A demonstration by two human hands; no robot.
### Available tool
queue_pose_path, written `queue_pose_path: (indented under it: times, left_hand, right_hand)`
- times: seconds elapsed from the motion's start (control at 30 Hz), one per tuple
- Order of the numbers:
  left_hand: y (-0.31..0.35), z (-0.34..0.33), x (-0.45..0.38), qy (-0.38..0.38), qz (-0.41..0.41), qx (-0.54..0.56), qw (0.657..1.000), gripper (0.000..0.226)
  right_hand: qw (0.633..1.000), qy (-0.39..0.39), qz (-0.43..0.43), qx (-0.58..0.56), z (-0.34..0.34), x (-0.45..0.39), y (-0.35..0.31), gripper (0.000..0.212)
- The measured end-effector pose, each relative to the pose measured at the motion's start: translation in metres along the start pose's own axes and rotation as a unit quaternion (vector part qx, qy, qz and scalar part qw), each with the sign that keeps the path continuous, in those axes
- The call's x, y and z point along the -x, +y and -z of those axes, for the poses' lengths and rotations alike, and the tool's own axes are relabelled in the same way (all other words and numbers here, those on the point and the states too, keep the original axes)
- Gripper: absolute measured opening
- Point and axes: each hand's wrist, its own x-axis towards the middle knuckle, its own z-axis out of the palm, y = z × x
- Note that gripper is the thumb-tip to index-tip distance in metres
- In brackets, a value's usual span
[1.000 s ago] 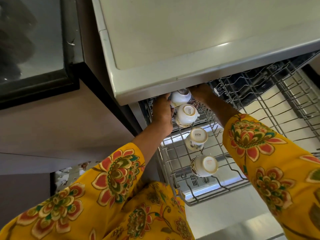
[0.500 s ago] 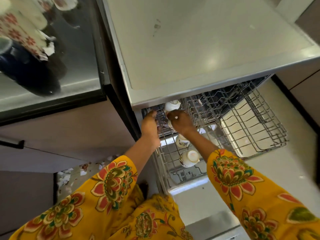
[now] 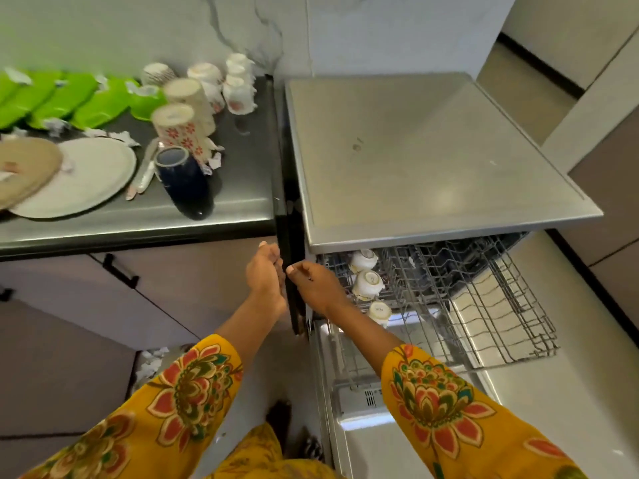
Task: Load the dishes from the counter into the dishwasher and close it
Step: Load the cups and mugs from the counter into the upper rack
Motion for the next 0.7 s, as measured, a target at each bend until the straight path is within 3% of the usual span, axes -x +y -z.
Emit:
queue_pose_path:
  times: [0.47, 0.7]
  left_hand:
    - [0.085, 0.001, -0.017, -0.008, -0.066, 0.047, 0.997, 0.026]
    - [0.114, -0.009, -0.067, -0.035, -0.056, 0.038, 0.997, 0.044]
  right_hand:
    - [0.994, 0.087, 0.065, -0.020, 0.015, -0.054, -0.083, 0.023]
    - [0.993, 0.098, 0.052, -0.043, 0.016, -0.108, -0.110, 0.022]
